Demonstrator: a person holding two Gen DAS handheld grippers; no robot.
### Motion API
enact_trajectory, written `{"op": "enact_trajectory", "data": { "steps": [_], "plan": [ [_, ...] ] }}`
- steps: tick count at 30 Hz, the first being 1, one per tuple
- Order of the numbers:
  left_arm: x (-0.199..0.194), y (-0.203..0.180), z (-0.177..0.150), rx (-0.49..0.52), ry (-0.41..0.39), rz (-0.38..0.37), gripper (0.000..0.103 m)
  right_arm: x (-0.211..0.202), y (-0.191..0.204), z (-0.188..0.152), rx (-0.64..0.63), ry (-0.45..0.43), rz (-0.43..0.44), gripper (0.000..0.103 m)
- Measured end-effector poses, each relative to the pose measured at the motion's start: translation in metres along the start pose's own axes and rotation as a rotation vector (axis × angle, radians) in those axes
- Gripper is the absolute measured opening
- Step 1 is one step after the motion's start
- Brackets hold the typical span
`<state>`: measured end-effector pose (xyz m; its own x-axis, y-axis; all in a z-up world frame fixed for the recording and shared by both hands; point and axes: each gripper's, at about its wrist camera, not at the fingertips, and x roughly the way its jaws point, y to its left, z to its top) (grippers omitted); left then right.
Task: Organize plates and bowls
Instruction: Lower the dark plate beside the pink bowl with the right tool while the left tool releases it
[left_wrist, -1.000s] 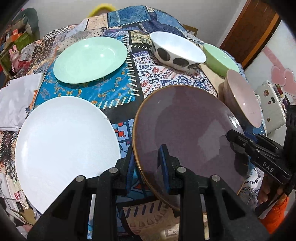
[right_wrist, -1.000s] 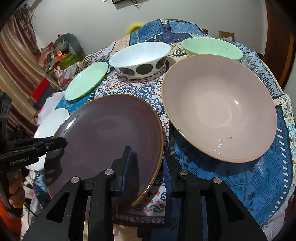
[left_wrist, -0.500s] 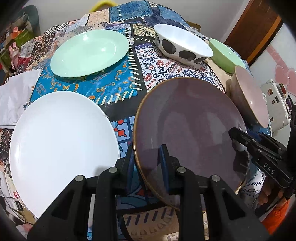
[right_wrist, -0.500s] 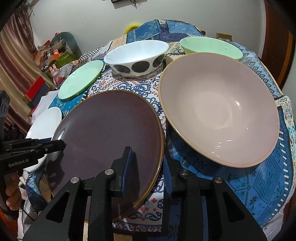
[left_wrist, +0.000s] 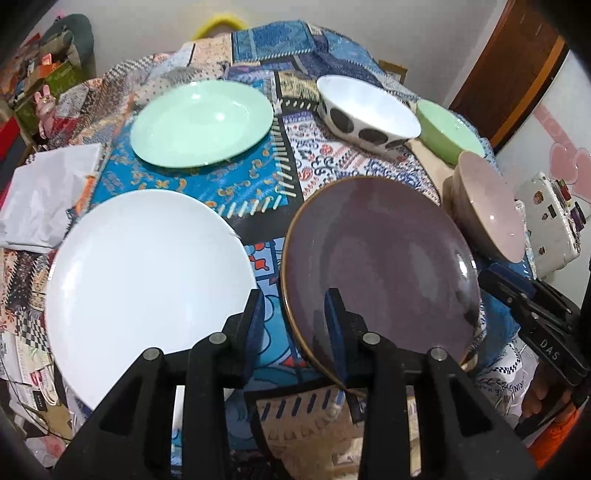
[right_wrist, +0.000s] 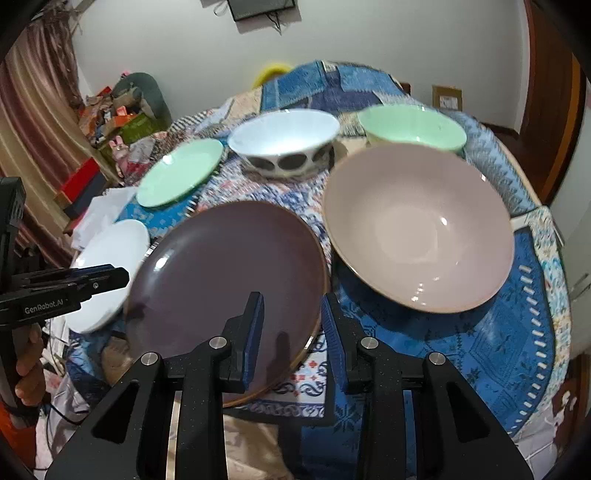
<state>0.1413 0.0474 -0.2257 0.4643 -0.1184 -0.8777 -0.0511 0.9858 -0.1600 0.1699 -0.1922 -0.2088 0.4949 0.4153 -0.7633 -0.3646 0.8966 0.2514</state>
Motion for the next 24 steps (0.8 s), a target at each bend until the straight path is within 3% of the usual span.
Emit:
{"op": "enact_trajectory", "data": {
  "steps": [6, 8, 17, 20, 22, 24],
  "plan": [
    [-0.042, 0.001, -0.005, 0.022, -0.105, 0.045, 0.04, -0.023, 0.022, 0.012, -0.042, -0.068, 0.023, 0.031],
    [-0.056, 0.005, -0.006, 0.019, -0.136, 0.056, 0.046, -0.028, 0.028, 0.013, -0.053, -0.084, 0.031, 0.031],
    [-0.105, 0.036, -0.016, -0.025, -0.221, 0.117, 0.046, -0.039, 0.067, 0.024, -0.137, -0.139, 0.074, 0.031],
    [-0.12, 0.049, -0.021, -0.041, -0.243, 0.143, 0.047, -0.04, 0.081, 0.028, -0.171, -0.158, 0.09, 0.037],
    [-0.132, 0.06, -0.025, -0.057, -0.263, 0.171, 0.048, -0.041, 0.089, 0.03, -0.185, -0.173, 0.107, 0.051],
    [-0.141, 0.07, -0.028, -0.074, -0.276, 0.195, 0.058, -0.041, 0.095, 0.031, -0.195, -0.189, 0.126, 0.056]
  ]
}}
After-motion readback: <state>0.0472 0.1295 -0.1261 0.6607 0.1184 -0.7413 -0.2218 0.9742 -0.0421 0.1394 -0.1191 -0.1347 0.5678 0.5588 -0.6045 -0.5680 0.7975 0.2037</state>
